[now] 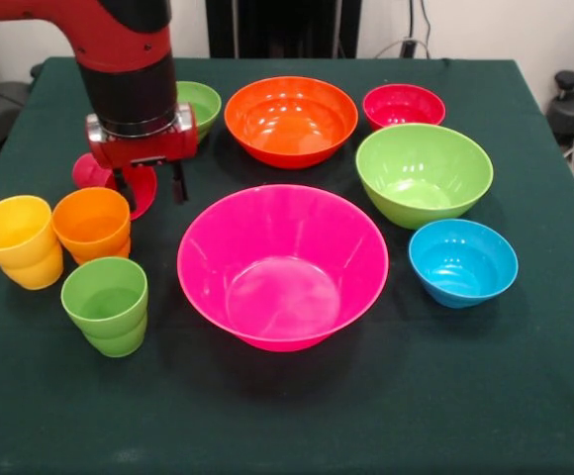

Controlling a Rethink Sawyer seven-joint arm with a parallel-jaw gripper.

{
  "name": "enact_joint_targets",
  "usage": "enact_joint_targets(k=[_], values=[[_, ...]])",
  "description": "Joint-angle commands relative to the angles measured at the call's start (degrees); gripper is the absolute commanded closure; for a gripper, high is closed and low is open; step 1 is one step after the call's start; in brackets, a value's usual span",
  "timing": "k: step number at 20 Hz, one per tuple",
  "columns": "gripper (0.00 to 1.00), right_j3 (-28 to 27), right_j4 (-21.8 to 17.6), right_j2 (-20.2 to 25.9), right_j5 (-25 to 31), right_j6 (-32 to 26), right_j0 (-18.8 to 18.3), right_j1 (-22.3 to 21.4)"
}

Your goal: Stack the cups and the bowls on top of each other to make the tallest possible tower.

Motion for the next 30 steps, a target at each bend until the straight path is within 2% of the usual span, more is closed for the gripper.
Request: enact_joint_targets(k=[1,7,10,17,30], values=[[0.0,2.28,-1.14,1.85,3.22,-18.4,-0.32,-3.55],[0.0,5.9,-0.54,1.71,2.72,-15.72,-0.39,-5.74],[0.0,7.99,-0.41,1.04,1.28,-12.38,0.1,-6.93],[0.0,11.02,0.04,0.84,0.53,-10.51,0.1,-10.45],[0.0,7.3,-0.01,1.33,1.51,-10.45,2.57,-9.02]])
